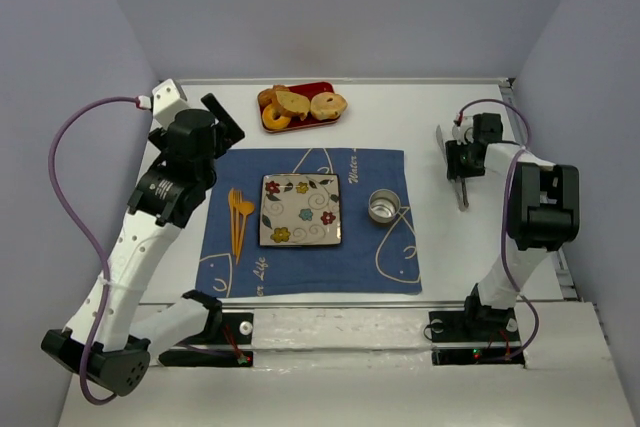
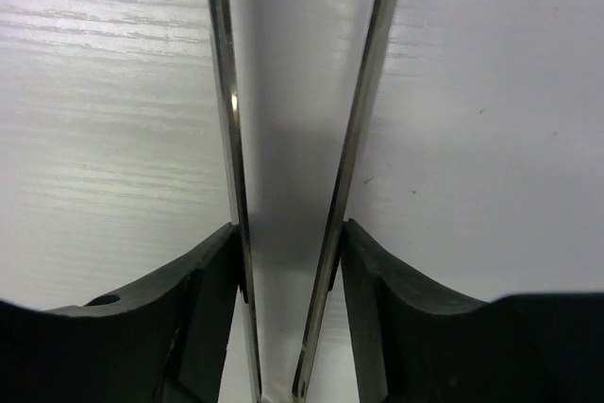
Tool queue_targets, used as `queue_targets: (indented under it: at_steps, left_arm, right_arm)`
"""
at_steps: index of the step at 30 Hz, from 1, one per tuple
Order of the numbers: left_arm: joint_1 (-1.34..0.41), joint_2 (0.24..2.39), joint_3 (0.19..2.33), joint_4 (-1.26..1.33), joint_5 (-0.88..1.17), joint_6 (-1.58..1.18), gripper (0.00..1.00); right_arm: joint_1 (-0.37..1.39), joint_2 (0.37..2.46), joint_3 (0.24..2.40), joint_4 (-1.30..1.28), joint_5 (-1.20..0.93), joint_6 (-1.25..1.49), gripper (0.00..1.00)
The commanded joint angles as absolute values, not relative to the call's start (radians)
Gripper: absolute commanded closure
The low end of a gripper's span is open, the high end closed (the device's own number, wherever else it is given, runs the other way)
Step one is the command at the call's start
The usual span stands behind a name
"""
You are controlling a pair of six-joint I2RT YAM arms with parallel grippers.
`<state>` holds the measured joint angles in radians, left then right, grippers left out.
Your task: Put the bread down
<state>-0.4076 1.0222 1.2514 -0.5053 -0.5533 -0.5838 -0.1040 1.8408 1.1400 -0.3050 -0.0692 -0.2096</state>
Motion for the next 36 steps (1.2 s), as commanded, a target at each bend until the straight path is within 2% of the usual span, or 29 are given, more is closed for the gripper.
queue_targets:
  at_steps: [1,6,10,22,27,36]
  left_arm:
    - [-0.402,1.002,1.235,-0.479,-0.577,-0.578,0.01]
    - [-0.402,0.999,1.229,-0.471,-0.565,-0.578,0.01]
    - [-0.402,1.003,1.229,-0.472,-0.558,-0.578,0.01]
    - [-0.402,0.999,1.229,-0.472,-0.560,-0.591,0.01]
    - [-0.402,0.996,1.229,-0.476,-0.561,-0.592,0.01]
    - [-0.402,0.985,1.223,-0.469,-0.555,-0.598,0.01]
  right_arm:
    - [-0.104,1.830,1.143,-0.307,-0.012,-0.219,0.51]
    - [-0.104,1.677,1.183,-0.311,-0.058,-0.213,0.57]
    - [-0.104,1.537,1.248,-0.325,-0.234,-0.181,0.59]
    - [0.046,1.548,1.425,-0.419,-0.432,0.072,0.58]
    - [0.162,1.663,1.548,-0.416,-0.512,0.228,0.48]
    - [0.224,1.880,1.722,-0.417,-0.423,0.443,0.33]
